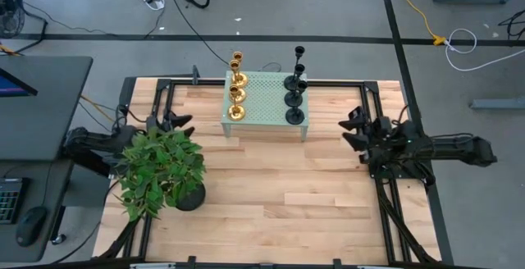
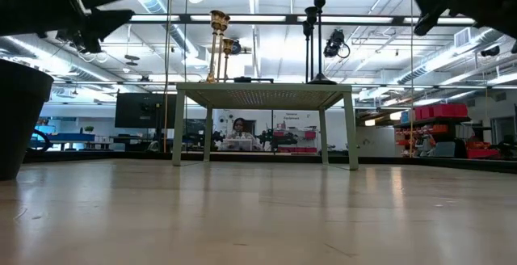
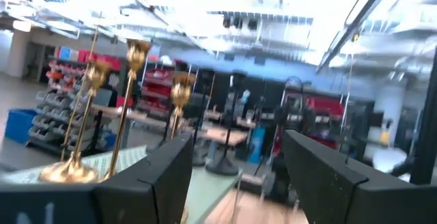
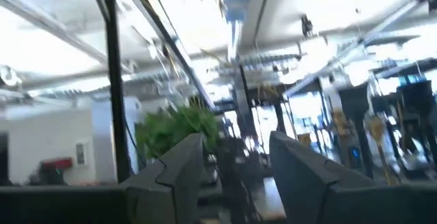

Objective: Pick & Place candle stick holders
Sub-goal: Return to Home Position

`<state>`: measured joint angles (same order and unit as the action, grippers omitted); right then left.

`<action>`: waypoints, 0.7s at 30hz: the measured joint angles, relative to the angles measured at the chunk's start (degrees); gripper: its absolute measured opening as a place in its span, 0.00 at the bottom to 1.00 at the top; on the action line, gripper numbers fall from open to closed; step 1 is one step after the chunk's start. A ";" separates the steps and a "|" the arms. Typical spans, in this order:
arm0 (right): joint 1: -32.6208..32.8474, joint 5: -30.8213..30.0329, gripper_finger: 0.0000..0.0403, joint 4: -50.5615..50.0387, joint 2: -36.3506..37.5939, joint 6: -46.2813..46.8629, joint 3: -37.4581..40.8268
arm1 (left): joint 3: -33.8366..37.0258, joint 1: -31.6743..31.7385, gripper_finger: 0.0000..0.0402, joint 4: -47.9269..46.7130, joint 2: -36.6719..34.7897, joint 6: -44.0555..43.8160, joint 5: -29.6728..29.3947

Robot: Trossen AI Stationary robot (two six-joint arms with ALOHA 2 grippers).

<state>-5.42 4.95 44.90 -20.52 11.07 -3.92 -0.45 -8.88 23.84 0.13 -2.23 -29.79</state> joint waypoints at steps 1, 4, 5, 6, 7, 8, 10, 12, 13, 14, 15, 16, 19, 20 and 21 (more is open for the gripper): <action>0.27 0.02 0.43 -0.04 1.28 0.02 0.00 | 0.02 0.00 0.58 1.09 0.06 -0.01 0.01; 1.00 0.02 0.43 -0.03 6.19 0.00 0.00 | 0.02 -0.04 0.58 0.74 0.10 -0.03 0.01; 1.23 0.02 0.43 -0.01 7.91 0.00 0.00 | 0.02 -0.04 0.58 0.95 0.08 -0.01 -0.03; 1.42 0.00 0.43 0.02 9.69 0.00 0.00 | 0.02 -0.06 0.58 1.40 0.08 -0.01 -0.19; 1.65 0.00 0.43 -0.08 11.57 0.00 0.00 | 0.02 -0.04 0.58 1.37 0.03 -0.01 -0.28; 1.83 0.00 0.43 -0.08 13.47 0.02 0.00 | 0.02 -0.04 0.58 0.95 0.04 -0.01 -0.27; 2.14 0.02 0.43 -0.02 16.90 0.00 0.00 | 0.02 -0.04 0.58 0.88 0.08 0.01 -0.27; 2.41 0.01 0.43 0.11 19.78 0.00 0.00 | 0.02 -0.04 0.58 1.00 0.08 -0.01 -0.36; 2.64 0.01 0.43 0.25 20.55 0.00 0.00 | 0.02 -0.04 0.58 1.00 0.08 0.01 -0.36; 2.95 0.00 0.43 0.62 20.49 0.01 -0.11 | 0.02 -0.04 0.58 0.99 0.08 0.00 -0.36; 3.36 -0.01 0.43 1.45 20.49 -0.01 0.03 | 0.02 -0.04 0.58 1.00 0.08 -0.01 -0.36; 4.02 -0.03 0.43 2.66 20.47 -0.02 0.06 | 0.02 -0.04 0.58 0.98 0.08 0.00 -0.36; 7.69 -0.02 0.43 3.63 20.54 0.00 -0.07 | 0.02 -0.04 0.58 0.96 0.08 -0.01 -0.38; 9.09 -0.01 0.43 3.37 20.50 0.00 -0.07 | 0.02 -0.04 0.58 0.98 0.08 -0.01 -0.40; 10.12 0.01 0.43 3.37 20.49 0.00 -0.07 | 0.02 -0.04 0.58 0.96 0.08 -0.01 -0.40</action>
<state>4.70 4.96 48.27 -0.03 11.07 -3.99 -0.43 -8.93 24.80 0.21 -2.24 -30.20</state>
